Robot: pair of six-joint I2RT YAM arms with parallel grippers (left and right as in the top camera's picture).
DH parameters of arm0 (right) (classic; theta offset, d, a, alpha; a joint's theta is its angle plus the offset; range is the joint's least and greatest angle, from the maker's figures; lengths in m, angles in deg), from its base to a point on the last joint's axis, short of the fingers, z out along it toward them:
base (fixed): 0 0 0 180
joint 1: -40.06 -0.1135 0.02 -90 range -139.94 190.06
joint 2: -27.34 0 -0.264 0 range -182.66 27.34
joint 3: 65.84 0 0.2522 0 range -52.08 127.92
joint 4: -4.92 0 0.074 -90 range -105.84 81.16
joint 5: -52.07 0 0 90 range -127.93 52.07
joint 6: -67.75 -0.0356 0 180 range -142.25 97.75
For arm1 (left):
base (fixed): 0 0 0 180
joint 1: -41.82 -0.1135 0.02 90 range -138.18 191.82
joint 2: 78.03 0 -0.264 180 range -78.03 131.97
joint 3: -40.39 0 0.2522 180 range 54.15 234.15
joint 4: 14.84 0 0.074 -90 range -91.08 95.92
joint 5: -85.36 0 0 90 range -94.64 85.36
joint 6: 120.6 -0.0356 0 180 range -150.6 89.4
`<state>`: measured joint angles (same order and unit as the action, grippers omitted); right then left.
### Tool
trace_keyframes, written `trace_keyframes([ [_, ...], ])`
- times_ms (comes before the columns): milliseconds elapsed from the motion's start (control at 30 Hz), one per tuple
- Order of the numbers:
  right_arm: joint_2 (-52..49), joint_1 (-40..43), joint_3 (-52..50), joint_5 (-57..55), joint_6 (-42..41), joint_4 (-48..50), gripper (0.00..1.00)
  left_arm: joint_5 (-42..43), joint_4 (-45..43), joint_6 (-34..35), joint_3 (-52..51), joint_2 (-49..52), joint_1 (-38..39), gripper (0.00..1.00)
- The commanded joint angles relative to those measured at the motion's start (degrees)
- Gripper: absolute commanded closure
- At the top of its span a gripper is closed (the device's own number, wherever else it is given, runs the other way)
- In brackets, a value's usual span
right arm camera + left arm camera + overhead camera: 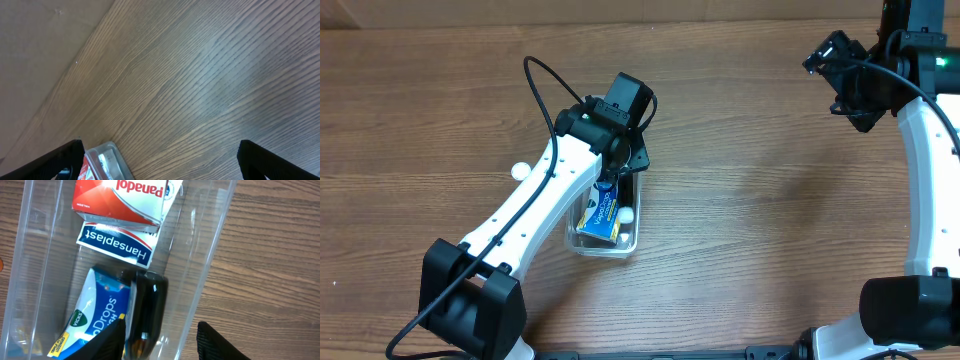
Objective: Pack container
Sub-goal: 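Grasp the dark syrup bottle and lay it in the container, then move the left gripper to the orange tablet tube and grasp it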
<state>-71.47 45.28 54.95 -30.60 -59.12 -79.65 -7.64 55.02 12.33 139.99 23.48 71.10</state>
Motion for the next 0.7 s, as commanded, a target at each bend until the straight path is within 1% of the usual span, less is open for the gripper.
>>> trace_keyframes([
  [0,0.7,0.1,0.2,0.3,0.0,0.2,0.00,0.1,-0.1,-1.2,0.1,-0.6,0.5,0.53],
  [200,0.6,0.1,0.2,0.3,0.0,0.2,0.00,3.0,1.3,-2.3,0.1,-0.6,0.5,0.52],
  [267,0.6,0.1,0.2,0.3,0.0,0.2,0.00,3.1,4.0,-3.0,0.1,-0.6,0.5,0.51],
  [367,0.7,0.1,0.2,0.3,0.0,0.2,0.00,-1.2,6.3,-6.6,0.6,-1.1,-0.8,0.55],
  [400,0.7,0.1,0.2,0.3,0.0,0.1,0.00,-1.5,6.8,-8.6,1.9,-1.8,-1.9,0.56],
  [467,0.6,0.1,0.2,0.3,0.0,0.2,0.00,-1.8,10.5,-10.5,7.3,-3.7,-4.8,0.55],
  [500,0.6,0.1,0.2,0.3,0.0,0.2,0.00,-3.6,13.3,-11.5,11.1,-5.0,-6.4,0.51],
  [533,0.7,0.1,0.2,0.3,0.0,0.2,0.00,-6.0,15.4,-12.3,14.1,-6.1,-7.9,0.43],
  [567,0.7,0.1,0.2,0.3,0.0,0.2,0.00,-8.0,16.9,-13.4,16.4,-7.0,-9.2,0.31],
  [600,0.7,0.1,0.2,0.3,0.0,0.2,0.00,-9.7,18.3,-14.8,18.6,-8.0,-11.4,0.22],
  [667,0.7,0.1,0.2,0.3,0.0,0.2,0.00,-10.3,19.8,-17.6,19.5,-9.4,-16.2,0.18],
])
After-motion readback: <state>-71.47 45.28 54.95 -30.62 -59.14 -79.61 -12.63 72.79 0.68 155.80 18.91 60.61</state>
